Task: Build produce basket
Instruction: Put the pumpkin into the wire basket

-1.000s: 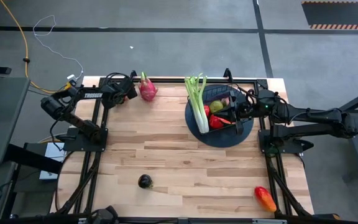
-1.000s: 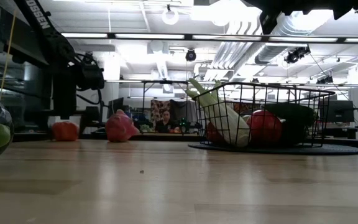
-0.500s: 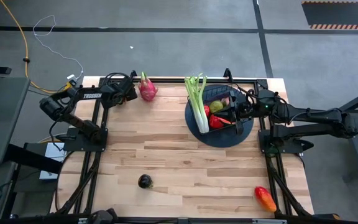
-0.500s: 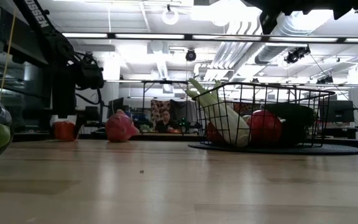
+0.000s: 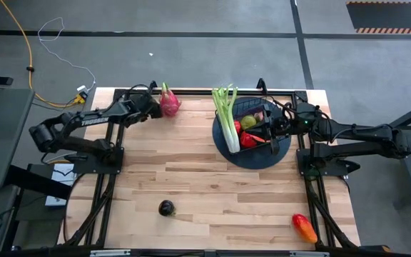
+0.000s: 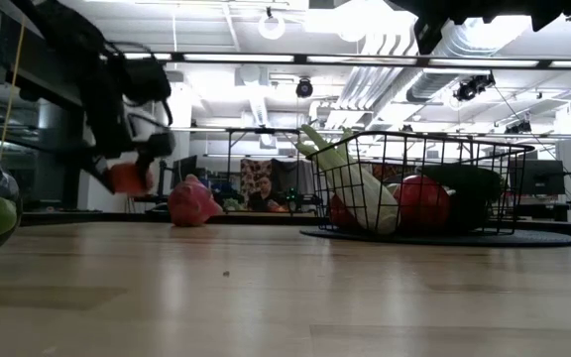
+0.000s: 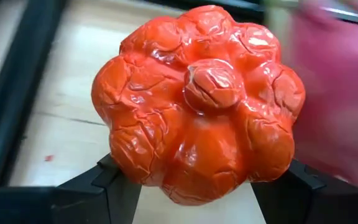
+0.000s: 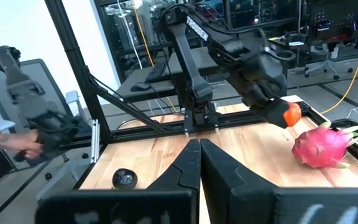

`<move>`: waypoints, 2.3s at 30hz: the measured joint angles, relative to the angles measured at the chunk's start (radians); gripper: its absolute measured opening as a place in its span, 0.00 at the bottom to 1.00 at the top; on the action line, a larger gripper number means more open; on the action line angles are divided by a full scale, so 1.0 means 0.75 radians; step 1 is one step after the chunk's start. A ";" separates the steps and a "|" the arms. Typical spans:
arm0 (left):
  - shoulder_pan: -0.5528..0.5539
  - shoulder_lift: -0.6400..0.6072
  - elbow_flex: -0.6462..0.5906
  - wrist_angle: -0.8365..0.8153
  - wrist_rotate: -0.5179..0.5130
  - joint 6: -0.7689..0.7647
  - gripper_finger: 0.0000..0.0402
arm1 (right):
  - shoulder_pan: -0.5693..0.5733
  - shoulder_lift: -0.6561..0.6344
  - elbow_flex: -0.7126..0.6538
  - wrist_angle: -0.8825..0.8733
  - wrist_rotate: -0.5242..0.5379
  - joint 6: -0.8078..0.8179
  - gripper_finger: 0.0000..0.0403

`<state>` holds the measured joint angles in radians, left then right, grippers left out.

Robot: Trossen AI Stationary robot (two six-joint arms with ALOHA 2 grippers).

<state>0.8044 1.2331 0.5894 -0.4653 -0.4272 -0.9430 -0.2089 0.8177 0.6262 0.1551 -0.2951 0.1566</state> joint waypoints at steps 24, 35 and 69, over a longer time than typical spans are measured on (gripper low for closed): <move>-0.998 -0.549 0.000 0.394 -0.107 0.395 0.62 | 0.000 0.000 0.001 0.162 0.105 -0.080 0.00; -1.024 -0.549 0.002 0.812 0.143 0.876 0.62 | 0.000 0.000 0.002 0.215 0.139 0.046 0.00; -0.883 0.316 0.683 0.686 0.122 1.214 0.62 | 0.001 0.000 0.002 0.537 0.254 0.061 0.00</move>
<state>0.1420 1.4699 1.1014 0.0495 -0.3355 -0.0327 -0.2085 0.8177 0.6273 0.5578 -0.1043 0.2022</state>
